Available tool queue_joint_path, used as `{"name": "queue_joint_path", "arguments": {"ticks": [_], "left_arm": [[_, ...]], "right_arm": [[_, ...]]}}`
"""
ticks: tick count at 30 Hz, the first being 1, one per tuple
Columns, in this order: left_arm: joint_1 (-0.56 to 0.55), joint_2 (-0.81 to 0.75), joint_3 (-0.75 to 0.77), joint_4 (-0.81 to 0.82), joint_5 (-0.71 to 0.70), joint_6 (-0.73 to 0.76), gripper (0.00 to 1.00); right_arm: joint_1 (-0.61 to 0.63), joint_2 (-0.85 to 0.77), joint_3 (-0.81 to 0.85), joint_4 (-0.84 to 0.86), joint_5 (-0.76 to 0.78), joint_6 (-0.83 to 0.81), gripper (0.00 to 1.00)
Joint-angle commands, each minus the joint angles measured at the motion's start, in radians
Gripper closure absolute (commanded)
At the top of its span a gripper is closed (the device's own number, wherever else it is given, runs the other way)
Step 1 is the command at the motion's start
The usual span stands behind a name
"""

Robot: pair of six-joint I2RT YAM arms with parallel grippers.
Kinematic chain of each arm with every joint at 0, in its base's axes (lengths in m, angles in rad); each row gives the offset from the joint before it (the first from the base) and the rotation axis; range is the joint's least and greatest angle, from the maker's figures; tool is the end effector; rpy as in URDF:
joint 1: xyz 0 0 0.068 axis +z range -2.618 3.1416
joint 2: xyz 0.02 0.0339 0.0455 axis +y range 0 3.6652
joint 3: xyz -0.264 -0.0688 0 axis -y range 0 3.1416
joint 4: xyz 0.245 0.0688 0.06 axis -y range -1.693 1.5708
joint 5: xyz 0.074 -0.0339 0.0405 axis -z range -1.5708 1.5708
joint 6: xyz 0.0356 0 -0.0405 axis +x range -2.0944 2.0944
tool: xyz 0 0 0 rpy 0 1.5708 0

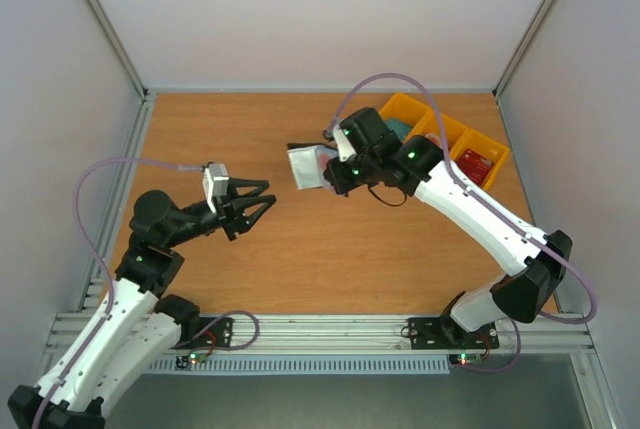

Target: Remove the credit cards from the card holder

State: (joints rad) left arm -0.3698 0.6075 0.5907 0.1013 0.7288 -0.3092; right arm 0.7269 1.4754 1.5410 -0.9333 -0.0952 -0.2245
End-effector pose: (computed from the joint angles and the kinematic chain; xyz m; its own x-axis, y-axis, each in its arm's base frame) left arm 0.1307 -0.0761 0.3286 -0.1954 -0.1677 -0.9663 0.8702 0.4248 -0.2497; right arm 0.2265 0.2060 0.3687 -0.3982 -0.6507 -0.6465 -0.8166 0.5725 -0.0732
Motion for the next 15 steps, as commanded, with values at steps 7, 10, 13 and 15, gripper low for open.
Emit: {"name": "queue_joint_path", "arguments": {"ticks": [7, 10, 13, 15], "left_arm": [[-0.083, 0.071, -0.027, 0.083, 0.018, -0.104, 0.68], [-0.079, 0.060, -0.050, 0.061, -0.020, -0.132, 0.68], [-0.063, 0.059, -0.054, 0.056, -0.018, -0.168, 0.68], [-0.053, 0.055, -0.050, 0.054, 0.001, -0.171, 0.68]], "right_arm": [[0.091, -0.030, -0.063, 0.315, -0.490, -0.080, 0.99], [0.091, -0.046, -0.086, 0.356, -0.639, -0.108, 0.99], [0.091, -0.086, -0.121, 0.369, -0.713, -0.175, 0.98], [0.091, -0.121, -0.147, 0.363, -0.729, -0.220, 0.98]]}}
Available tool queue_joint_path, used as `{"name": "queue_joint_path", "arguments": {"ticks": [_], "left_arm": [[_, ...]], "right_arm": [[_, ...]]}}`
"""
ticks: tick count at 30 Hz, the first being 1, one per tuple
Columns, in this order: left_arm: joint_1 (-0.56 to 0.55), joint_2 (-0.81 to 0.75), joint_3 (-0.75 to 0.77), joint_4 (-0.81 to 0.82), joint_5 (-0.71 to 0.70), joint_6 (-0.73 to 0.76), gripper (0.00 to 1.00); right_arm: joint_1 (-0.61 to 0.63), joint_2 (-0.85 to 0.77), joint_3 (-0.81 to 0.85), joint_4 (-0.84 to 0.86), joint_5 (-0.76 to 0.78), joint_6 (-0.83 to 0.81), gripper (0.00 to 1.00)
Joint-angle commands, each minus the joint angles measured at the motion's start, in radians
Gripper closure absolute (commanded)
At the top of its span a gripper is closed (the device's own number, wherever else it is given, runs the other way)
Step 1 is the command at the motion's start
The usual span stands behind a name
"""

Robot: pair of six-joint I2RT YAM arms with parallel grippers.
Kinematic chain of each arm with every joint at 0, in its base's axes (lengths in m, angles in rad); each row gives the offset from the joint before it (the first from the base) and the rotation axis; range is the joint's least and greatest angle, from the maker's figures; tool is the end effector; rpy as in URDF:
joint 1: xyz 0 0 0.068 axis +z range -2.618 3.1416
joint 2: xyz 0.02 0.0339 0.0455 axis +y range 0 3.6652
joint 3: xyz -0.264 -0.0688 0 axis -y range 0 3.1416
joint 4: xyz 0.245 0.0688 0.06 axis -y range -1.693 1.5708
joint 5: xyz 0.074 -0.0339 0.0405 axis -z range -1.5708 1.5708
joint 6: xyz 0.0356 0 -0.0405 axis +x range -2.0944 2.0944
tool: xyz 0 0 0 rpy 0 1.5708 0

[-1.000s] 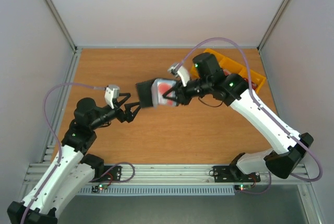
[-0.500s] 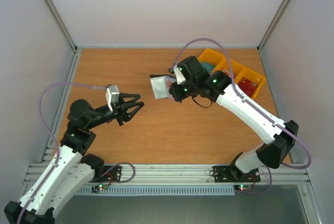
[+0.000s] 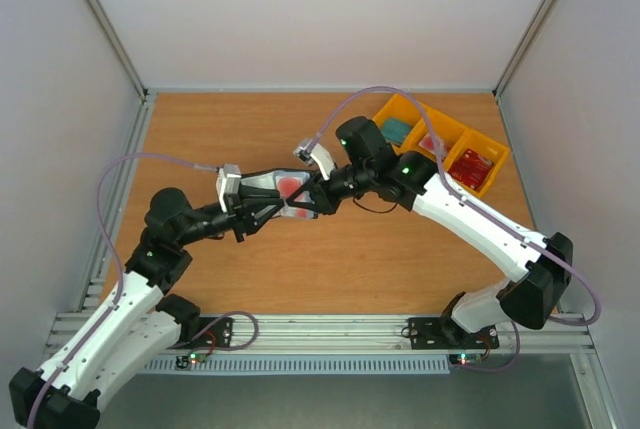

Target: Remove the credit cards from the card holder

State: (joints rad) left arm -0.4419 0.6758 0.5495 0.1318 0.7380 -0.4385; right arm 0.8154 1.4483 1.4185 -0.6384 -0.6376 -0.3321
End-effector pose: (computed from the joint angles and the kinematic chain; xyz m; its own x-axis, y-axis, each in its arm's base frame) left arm 0.1389 -0.0922 0.3079 -0.3881 -0.1639 -0.9069 0.8392 0.3440 -0.4212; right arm 0.2005 0.2438 0.3646 -0.1064 -0.4951 -0.8623 -0.9943 0.0522 0.0927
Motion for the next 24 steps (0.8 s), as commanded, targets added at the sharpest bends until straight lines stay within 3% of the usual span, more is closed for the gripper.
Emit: {"name": "queue_joint_path", "arguments": {"ticks": [1, 6, 11, 24], "left_arm": [[0.026, -0.017, -0.006, 0.018, -0.005, -0.043, 0.67], [0.037, -0.013, -0.005, 0.055, 0.089, -0.048, 0.67], [0.002, -0.012, 0.026, 0.075, 0.211, 0.039, 0.67], [-0.019, 0.002, 0.013, 0.080, 0.163, 0.039, 0.71]], "right_arm": [[0.002, -0.112, -0.036, 0.064, -0.189, -0.133, 0.97], [0.002, -0.170, -0.072, 0.055, -0.204, -0.192, 0.95], [0.002, -0.160, -0.076, 0.096, -0.236, -0.173, 0.95], [0.039, -0.142, -0.063, 0.113, -0.279, -0.213, 0.95]]}}
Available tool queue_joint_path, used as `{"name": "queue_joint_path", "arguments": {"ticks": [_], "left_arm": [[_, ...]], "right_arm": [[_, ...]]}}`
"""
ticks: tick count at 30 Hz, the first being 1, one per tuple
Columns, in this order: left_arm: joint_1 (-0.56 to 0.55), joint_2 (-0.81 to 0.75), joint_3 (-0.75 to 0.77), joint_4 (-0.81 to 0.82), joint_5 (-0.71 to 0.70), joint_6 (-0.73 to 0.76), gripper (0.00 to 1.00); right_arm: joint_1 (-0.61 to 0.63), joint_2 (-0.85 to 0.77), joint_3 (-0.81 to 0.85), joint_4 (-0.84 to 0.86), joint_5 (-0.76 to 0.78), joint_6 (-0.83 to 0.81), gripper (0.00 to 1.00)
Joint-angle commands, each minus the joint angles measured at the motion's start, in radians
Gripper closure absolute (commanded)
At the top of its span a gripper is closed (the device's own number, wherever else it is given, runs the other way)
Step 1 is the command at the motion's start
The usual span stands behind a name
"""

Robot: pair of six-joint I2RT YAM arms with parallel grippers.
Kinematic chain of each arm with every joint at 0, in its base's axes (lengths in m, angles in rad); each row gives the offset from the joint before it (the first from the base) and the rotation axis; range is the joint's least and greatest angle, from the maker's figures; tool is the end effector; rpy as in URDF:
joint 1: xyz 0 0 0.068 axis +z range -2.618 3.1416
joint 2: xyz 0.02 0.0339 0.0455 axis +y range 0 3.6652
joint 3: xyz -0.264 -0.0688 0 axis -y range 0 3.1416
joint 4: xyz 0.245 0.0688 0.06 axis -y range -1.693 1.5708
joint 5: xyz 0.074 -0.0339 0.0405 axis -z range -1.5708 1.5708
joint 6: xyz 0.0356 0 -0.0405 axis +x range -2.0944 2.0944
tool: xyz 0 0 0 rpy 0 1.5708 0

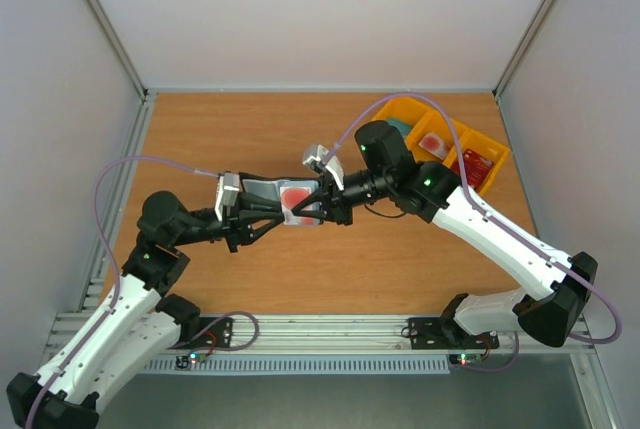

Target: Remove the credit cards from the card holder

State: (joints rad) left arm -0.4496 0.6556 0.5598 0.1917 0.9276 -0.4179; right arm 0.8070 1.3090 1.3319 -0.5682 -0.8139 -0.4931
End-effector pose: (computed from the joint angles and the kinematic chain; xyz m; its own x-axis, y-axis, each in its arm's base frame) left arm 0.1275 -0.0931 0.3199 -0.3181 -0.1168 -0.9408 0.9288 0.1604 -0.3340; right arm 0.1746 0.2197 0.3830 0.1222 -0.3423 -0.9316 -0.9853 -0.1544 -0.0726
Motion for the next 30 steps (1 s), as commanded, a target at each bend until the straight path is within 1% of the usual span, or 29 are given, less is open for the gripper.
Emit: {"name": "queue_joint_path", "arguments": {"ticks": [1, 3, 6, 9, 15, 18, 20, 23, 24, 27, 30], "left_arm": [[-0.013, 0.025, 0.006, 0.017, -0.023, 0.022, 0.74], [-0.015, 0.029, 0.011, 0.020, -0.022, 0.019, 0.81], [-0.015, 0.023, 0.012, 0.026, -0.016, 0.008, 0.99], [-0.015, 0.011, 0.008, 0.041, 0.008, -0.003, 1.00], [-0.010, 0.004, 0.001, 0.072, -0.048, -0.077, 1.00], [0.000, -0.001, 0.004, 0.079, -0.056, -0.105, 1.00], [0.011, -0.003, 0.004, 0.079, -0.058, -0.114, 1.00], [0.025, -0.007, 0.002, 0.081, -0.060, -0.130, 1.00], [0.028, -0.007, 0.002, 0.082, -0.057, -0.132, 1.00], [0.035, -0.013, 0.007, 0.083, -0.034, -0.126, 1.00], [0.042, -0.018, 0.012, 0.075, -0.024, -0.116, 1.00]], "right_arm": [[0.053, 0.005, 0.031, 0.040, -0.099, -0.057, 0.95], [0.059, 0.017, 0.038, 0.053, -0.104, -0.060, 0.95], [0.058, 0.017, 0.039, 0.057, -0.102, -0.071, 0.95], [0.058, 0.009, 0.039, 0.026, -0.098, -0.093, 0.91], [0.045, -0.011, 0.021, -0.030, -0.074, -0.115, 0.71], [0.019, -0.033, -0.003, -0.030, -0.104, -0.102, 0.64], [0.002, -0.043, -0.012, -0.032, -0.127, -0.092, 0.63], [-0.016, -0.054, -0.021, -0.043, -0.138, -0.091, 0.64], [-0.024, -0.056, -0.024, -0.046, -0.140, -0.092, 0.66], [-0.052, -0.064, -0.031, -0.056, -0.154, -0.084, 0.78], [-0.075, -0.073, -0.037, -0.061, -0.170, -0.076, 0.80]]}}
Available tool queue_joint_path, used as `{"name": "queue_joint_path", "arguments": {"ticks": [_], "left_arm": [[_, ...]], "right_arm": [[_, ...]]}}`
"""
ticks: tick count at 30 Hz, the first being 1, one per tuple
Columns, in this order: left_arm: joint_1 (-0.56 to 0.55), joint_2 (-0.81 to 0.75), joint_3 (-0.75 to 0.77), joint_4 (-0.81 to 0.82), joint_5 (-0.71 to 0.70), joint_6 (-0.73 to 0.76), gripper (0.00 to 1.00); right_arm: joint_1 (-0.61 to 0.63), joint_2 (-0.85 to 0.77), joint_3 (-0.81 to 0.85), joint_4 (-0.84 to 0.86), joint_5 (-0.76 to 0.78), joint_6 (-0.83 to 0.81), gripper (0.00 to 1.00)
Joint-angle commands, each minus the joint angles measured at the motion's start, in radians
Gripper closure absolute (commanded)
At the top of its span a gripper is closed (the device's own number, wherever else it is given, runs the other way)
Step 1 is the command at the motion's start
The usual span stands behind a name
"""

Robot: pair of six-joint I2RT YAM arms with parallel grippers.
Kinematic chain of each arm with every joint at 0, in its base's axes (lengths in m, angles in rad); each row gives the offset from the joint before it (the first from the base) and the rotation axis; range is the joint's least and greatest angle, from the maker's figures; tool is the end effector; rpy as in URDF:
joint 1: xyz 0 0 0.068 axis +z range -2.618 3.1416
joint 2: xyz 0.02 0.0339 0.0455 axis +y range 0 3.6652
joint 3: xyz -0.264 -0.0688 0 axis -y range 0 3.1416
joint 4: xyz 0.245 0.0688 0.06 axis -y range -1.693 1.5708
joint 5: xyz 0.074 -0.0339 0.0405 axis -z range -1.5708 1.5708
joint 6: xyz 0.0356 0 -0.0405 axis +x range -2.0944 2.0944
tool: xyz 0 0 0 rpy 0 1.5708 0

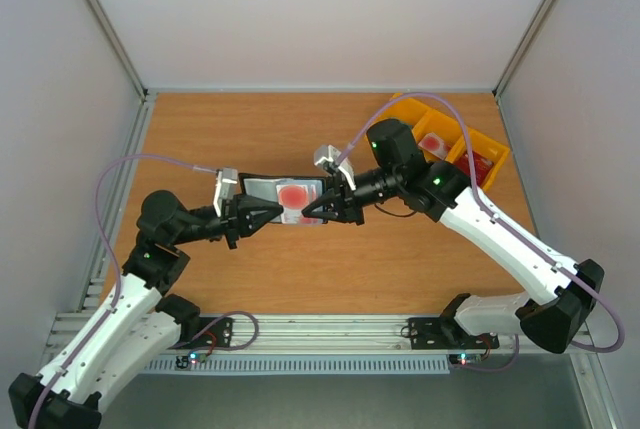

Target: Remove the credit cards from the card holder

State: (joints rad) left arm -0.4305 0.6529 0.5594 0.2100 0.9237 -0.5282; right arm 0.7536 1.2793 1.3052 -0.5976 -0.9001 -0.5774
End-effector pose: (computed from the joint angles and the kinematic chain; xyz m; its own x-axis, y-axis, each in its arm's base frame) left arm 0.1287 -0.0903 0.3218 -0.3985 -0.1513 -0.9046 0.8925 0.1631 -0.4205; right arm 0.1766 0.2040 0.3807 0.1638 -0.3115 -0.9360 -0.9743 -0.2001 -0.1039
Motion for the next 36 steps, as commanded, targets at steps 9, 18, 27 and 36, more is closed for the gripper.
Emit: {"name": "queue_joint_path", "arguments": {"ticks": [9, 18, 27, 36], "left_arm": [[0.038, -0.017, 0.014, 0.060, 0.003, 0.003, 1.00], [0.045, -0.017, 0.025, 0.057, 0.035, 0.016, 1.00], [0.045, -0.018, 0.024, 0.063, 0.032, 0.013, 1.00], [0.045, -0.017, 0.021, 0.072, 0.029, 0.008, 1.00]], "right_arm": [[-0.035, -0.059, -0.009, -0.063, -0.094, -0.007, 0.95], [-0.066, -0.064, -0.006, -0.095, -0.117, -0.023, 0.85], [-0.065, -0.061, -0.007, -0.068, -0.139, -0.005, 0.73], [-0.067, -0.070, -0.018, -0.003, -0.109, 0.031, 0.99]]}}
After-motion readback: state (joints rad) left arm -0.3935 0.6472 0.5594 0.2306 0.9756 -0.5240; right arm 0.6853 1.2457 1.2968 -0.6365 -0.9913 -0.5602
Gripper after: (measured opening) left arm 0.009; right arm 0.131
